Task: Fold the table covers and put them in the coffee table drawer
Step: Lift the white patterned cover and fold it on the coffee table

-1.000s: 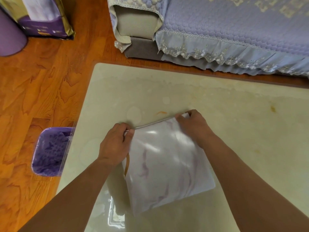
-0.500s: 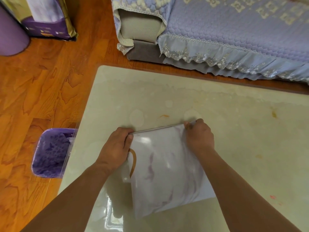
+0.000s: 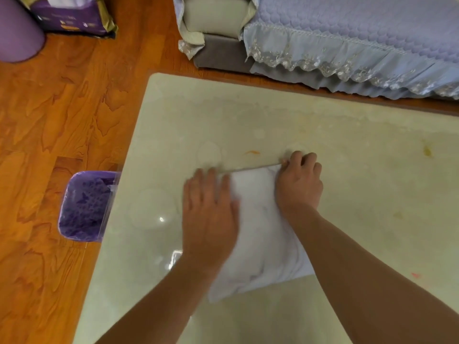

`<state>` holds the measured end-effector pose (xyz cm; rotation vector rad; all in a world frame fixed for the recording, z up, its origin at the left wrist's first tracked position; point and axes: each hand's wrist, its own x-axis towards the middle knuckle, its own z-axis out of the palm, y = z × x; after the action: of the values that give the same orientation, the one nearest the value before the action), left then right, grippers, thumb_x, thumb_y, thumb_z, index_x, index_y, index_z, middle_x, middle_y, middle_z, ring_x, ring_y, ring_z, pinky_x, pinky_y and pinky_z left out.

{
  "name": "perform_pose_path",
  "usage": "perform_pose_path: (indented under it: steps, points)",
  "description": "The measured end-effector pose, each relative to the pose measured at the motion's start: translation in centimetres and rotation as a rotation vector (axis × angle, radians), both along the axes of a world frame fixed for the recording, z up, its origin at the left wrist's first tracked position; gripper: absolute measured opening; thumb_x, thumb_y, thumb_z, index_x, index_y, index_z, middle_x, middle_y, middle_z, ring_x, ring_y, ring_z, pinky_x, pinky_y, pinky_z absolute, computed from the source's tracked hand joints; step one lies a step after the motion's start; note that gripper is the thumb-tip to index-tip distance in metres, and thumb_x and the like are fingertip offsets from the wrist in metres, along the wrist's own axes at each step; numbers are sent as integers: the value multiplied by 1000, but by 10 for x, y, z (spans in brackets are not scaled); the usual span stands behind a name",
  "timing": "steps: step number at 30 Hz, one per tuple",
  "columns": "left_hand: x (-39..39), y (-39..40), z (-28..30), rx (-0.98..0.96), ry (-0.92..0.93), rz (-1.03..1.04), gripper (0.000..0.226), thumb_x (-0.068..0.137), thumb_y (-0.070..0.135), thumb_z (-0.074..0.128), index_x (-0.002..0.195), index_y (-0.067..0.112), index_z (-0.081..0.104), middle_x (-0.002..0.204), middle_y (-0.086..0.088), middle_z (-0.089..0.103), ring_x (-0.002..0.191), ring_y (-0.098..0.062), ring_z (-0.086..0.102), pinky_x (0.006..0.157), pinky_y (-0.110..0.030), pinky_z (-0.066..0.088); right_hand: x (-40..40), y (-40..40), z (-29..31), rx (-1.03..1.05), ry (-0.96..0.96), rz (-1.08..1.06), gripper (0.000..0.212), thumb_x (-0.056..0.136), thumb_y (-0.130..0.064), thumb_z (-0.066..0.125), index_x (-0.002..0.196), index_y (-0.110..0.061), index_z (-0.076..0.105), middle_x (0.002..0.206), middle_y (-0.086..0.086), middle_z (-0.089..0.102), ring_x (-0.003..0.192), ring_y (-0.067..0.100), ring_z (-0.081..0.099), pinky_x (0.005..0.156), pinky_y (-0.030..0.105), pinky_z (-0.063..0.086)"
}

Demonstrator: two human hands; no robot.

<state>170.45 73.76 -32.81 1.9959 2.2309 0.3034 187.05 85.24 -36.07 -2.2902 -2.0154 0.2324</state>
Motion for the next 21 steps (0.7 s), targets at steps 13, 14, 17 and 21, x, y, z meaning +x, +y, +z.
perform_pose_path:
  steps: [13, 14, 17, 21]
  points:
    - [17, -18, -39, -296, 139, -98, 73, 102, 54, 28, 162, 15, 14, 169, -17, 3, 156, -37, -3, 124, -56, 7, -1, -57, 29, 33, -7, 589, 59, 105, -35, 37, 157, -9, 27, 166, 16, 16, 154, 35, 9, 124, 53, 12]
    - [17, -18, -39, -296, 148, -98, 73, 102, 54, 27, 162, 15, 14, 169, -17, 3, 156, -37, -3, 124, -56, 7, 8, -64, 23, -42, -41, 585, 65, 105, -43, 34, 159, -10, 19, 168, 14, 8, 155, 32, 1, 124, 52, 10]
    - [18, -19, -40, -261, 152, -109, 73, 102, 54, 28, 162, 14, 16, 168, -18, 5, 156, -38, -2, 124, -57, 8, 38, -64, 1, -179, -76, 450, 77, 102, -59, 27, 162, -16, 2, 169, 5, -9, 155, 24, -13, 125, 49, 8]
    - [15, -19, -41, -219, 157, -115, 74, 101, 52, 33, 162, 14, 17, 168, -18, 6, 156, -38, -2, 124, -57, 7, 39, -62, -7, -224, -56, 468, 79, 100, -62, 22, 161, -19, -4, 168, 2, -15, 154, 22, -17, 126, 47, 9]
